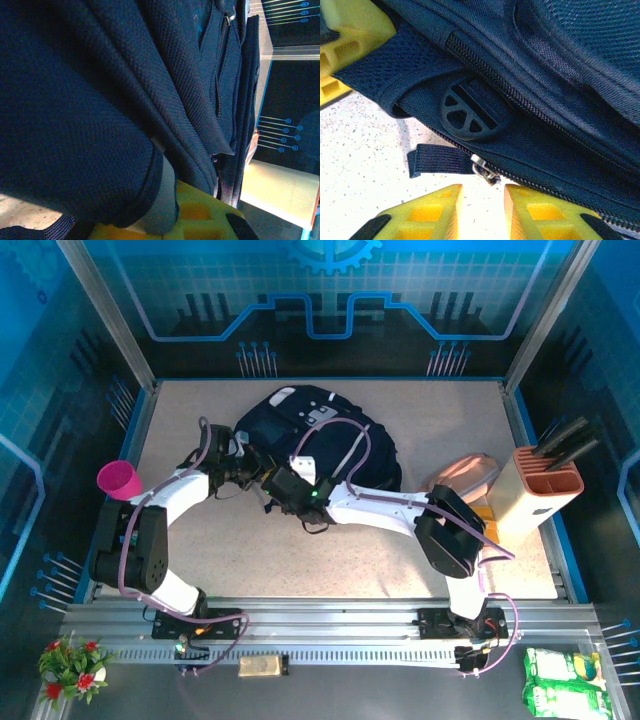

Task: Pack books, pencil case, and school supplies into a backpack

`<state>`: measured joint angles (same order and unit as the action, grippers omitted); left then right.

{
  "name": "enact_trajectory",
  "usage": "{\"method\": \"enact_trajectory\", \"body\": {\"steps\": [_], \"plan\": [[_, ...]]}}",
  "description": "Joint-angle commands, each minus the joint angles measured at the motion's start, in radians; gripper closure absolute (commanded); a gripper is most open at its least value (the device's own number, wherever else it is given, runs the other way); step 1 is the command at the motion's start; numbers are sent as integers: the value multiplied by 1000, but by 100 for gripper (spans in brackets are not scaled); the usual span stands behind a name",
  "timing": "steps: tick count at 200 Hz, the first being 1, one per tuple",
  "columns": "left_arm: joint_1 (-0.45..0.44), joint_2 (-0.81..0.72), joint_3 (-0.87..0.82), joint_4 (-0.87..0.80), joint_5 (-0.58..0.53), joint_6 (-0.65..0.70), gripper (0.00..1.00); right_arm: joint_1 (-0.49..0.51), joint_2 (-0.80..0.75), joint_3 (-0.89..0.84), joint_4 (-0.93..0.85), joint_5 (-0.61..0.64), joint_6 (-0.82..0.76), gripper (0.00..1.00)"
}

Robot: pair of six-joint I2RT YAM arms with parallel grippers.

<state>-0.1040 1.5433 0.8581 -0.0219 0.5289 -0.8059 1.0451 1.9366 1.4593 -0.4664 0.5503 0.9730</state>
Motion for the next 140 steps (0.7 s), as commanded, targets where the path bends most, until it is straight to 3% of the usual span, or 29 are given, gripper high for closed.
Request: {"method": "enact_trajectory", "body": {"steps": [1,48,86,140], "plan": [[-16,-40,50,10,141,20,100,-14,33,36,13,42,14,73],[-16,-36,50,9,145,19,100,-20,62,78,14,89,-31,75],[-13,-40,47,9,125,17,100,-23,67,92,-49,134,4,84],[8,-53,37,4,68,16,100,-26,-35,-35,-103,180,74,95]]}}
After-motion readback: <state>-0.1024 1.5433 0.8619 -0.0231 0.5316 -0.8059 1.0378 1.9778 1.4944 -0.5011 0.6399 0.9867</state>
